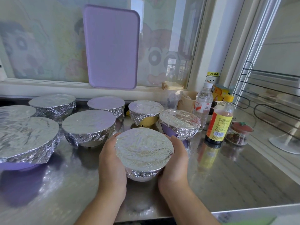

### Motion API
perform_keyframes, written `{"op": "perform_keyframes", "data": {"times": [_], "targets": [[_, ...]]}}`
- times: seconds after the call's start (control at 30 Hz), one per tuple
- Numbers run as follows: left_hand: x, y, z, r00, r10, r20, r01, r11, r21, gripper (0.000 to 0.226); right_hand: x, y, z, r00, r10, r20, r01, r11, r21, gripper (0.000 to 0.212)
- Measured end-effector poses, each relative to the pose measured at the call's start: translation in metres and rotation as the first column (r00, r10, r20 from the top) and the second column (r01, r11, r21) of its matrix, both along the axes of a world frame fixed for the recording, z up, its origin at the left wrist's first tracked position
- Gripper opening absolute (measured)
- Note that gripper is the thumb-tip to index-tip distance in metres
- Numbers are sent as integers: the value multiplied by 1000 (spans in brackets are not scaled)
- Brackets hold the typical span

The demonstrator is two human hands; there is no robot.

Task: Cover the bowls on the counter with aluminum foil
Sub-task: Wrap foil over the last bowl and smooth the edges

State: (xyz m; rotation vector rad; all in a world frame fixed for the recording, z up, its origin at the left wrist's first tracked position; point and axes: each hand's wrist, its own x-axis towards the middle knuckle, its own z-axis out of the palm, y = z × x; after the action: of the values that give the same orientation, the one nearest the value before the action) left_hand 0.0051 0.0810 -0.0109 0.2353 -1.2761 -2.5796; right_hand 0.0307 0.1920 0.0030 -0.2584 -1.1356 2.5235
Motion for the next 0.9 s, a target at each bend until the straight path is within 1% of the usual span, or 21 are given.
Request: {"op": "perform_keyframes", "data": {"times": [0.07, 0.13, 0.17, 0.23, 0.3, 0.4, 0.5, 0.6, 0.63, 0.67, 0.73, 0.8, 0.9], "targets": [[-1, -4, -6, 999, 32, -4, -32, 996, -84, 30, -7, 5, -4, 999, 55, 0, -54, 997, -56, 31], [7, -4, -12, 996, 88, -17, -89, 980, -176, 32, -7, 8, -4, 999, 24, 48, -21, 998, -64, 43], [13, -1, -14, 994, 109, -27, -113, 975, -194, 32, -5, 6, -3, 998, 22, 54, -19, 998, -58, 47], [21, 5, -16, 991, 126, -40, -131, 977, -171, 33, -3, 0, -6, 999, 17, 50, -14, 998, -53, 42], [22, 7, -11, 989, 145, -12, -145, 975, -168, 30, 0, -5, -9, 998, 21, 52, -18, 999, -47, 42], [7, -4, -5, 992, 125, 16, -120, 973, -199, 32, 1, 2, -8, 997, 2, 73, -6, 999, 54, 35], [0, -14, -8, 994, 102, 37, -90, 964, -251, 35, -4, 14, 1, 990, -35, 137, 16, 991, 133, 40], [9, -8, -12, 996, 85, -9, -85, 973, -217, 36, -7, 7, 5, 994, 40, 104, -53, 990, 127, 41], [12, -3, -12, 995, 98, -21, -101, 972, -210, 33, -7, 2, 4, 993, 62, 101, -72, 992, 105, 43], [13, 1, -13, 994, 107, -28, -110, 974, -197, 27, -5, -1, 3, 992, 72, 100, -79, 994, 76, 39], [13, 6, -12, 994, 106, -10, -106, 978, -180, 23, -6, -1, -3, 992, 93, 84, -96, 995, 38, 34], [6, 6, -11, 995, 99, 22, -94, 981, -169, 27, -4, -2, -2, 991, 105, 80, -108, 994, 24, 36], [-3, 1, -9, 998, 21, 53, -14, 990, -143, 33, -7, 2, -2, 991, 71, 114, -81, 993, 80, 35]]}}
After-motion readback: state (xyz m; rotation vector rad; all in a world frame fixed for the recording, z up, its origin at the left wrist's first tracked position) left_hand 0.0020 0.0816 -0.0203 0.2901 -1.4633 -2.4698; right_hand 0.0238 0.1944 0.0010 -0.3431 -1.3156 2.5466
